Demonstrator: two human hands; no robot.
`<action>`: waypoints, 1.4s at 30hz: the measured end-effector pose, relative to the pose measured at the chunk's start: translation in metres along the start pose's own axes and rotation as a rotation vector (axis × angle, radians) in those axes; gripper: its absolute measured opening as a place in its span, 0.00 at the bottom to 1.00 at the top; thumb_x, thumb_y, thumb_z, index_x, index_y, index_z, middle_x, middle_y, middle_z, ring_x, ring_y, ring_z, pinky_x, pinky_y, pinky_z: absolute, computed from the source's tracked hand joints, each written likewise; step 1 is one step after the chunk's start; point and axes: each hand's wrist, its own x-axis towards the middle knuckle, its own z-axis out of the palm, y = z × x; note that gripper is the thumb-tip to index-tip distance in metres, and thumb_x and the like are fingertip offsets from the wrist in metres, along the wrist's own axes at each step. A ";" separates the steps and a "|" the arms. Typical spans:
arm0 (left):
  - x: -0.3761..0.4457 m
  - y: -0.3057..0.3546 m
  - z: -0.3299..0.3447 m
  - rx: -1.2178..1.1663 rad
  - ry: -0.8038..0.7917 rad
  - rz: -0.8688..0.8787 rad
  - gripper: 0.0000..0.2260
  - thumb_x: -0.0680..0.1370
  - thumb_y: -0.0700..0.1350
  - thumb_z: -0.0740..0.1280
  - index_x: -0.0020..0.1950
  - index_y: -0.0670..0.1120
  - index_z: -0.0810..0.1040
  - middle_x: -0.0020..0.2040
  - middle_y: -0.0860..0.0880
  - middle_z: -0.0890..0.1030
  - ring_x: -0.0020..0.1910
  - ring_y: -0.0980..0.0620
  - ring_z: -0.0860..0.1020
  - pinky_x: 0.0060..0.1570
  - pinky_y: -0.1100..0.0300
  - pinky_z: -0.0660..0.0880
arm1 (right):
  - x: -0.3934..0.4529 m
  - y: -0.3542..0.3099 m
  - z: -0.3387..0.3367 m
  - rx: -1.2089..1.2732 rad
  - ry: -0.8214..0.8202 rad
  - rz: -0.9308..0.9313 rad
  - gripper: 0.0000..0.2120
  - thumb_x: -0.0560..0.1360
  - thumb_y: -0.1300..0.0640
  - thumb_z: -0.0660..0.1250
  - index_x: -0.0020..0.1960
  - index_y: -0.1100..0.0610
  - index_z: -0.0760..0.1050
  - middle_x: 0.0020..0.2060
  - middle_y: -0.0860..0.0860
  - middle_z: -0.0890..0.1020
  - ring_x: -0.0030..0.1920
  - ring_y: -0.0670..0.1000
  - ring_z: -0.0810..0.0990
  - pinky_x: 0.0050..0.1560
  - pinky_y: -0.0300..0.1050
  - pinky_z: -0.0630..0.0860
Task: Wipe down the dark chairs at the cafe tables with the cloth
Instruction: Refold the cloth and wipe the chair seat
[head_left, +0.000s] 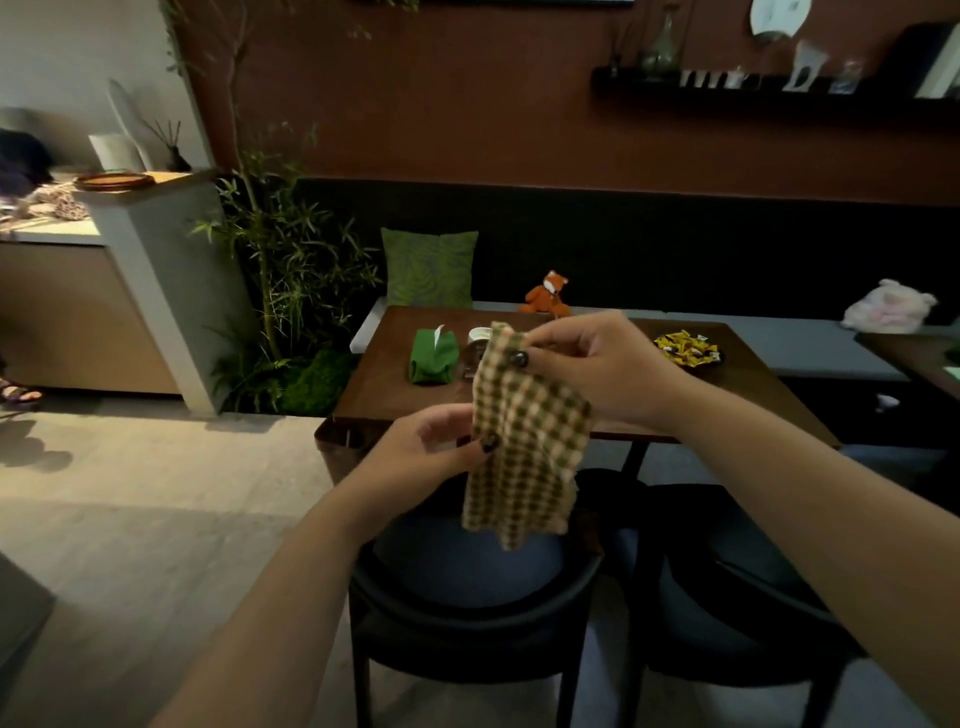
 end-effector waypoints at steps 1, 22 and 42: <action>0.003 0.004 0.006 -0.045 -0.043 0.023 0.12 0.76 0.42 0.70 0.59 0.48 0.80 0.56 0.52 0.84 0.56 0.56 0.81 0.53 0.59 0.76 | 0.002 -0.005 0.002 0.015 -0.031 -0.004 0.05 0.75 0.59 0.69 0.48 0.54 0.82 0.41 0.46 0.85 0.43 0.44 0.83 0.44 0.37 0.80; 0.045 0.021 0.054 -0.330 0.134 -0.077 0.09 0.77 0.42 0.69 0.57 0.48 0.78 0.49 0.51 0.86 0.46 0.56 0.84 0.41 0.63 0.79 | -0.059 0.071 0.023 1.024 0.314 0.678 0.24 0.74 0.42 0.62 0.61 0.59 0.76 0.55 0.58 0.82 0.53 0.55 0.81 0.51 0.52 0.78; 0.101 -0.009 0.132 0.693 0.189 0.198 0.04 0.73 0.47 0.74 0.46 0.52 0.83 0.42 0.56 0.81 0.43 0.58 0.78 0.42 0.67 0.70 | -0.097 0.141 -0.051 0.385 0.568 0.525 0.26 0.68 0.64 0.75 0.59 0.41 0.77 0.59 0.46 0.73 0.47 0.45 0.82 0.47 0.38 0.79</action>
